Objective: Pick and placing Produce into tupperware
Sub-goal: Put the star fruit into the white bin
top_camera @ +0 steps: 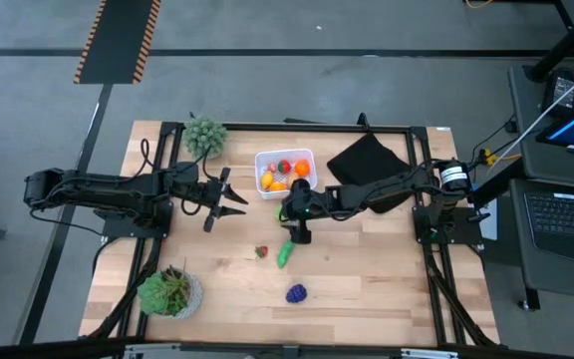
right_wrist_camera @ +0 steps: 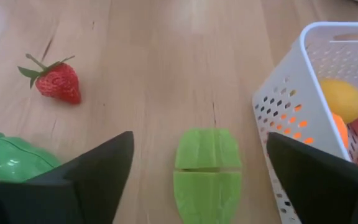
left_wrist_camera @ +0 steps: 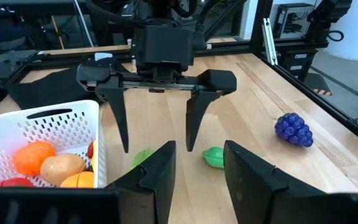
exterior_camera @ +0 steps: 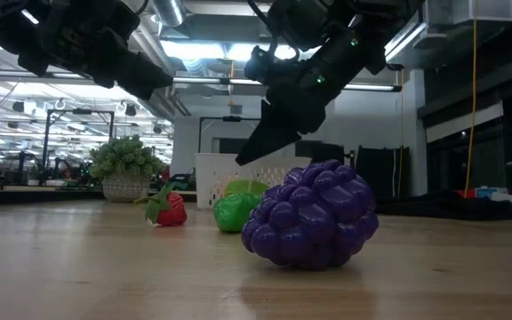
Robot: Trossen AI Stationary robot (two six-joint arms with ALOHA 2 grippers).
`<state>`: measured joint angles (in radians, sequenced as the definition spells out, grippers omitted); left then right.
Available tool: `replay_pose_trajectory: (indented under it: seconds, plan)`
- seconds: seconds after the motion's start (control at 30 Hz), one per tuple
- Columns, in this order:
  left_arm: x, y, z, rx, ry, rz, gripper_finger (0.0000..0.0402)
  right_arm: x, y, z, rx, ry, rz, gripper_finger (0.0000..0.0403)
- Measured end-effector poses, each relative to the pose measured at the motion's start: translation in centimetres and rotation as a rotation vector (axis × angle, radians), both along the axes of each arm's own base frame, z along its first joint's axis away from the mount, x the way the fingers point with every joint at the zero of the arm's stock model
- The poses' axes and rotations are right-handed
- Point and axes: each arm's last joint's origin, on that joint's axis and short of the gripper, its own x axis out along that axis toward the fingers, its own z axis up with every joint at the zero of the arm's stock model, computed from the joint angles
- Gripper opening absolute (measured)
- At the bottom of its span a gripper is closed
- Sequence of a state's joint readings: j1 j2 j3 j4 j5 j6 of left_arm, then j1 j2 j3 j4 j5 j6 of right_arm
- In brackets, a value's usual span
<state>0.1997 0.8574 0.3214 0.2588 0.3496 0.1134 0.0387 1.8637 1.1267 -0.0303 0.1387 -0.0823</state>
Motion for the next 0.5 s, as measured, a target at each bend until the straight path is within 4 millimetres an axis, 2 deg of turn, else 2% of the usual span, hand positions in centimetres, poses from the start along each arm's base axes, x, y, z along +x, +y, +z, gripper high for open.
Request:
replay_pose_trajectory:
  seconds: [0.13, 0.5]
  plan:
    - [0.00, 0.00, 0.00, 0.000, 0.000, 0.000, 0.0132, -0.01, 0.00, -0.01, 0.000, 0.001, 0.000, 0.0396]
    - [-0.01, 0.00, -0.04, -0.002, 0.004, 0.001, 0.0141, -0.16, 0.01, -0.16, 0.057, 0.013, -0.056, 0.0398]
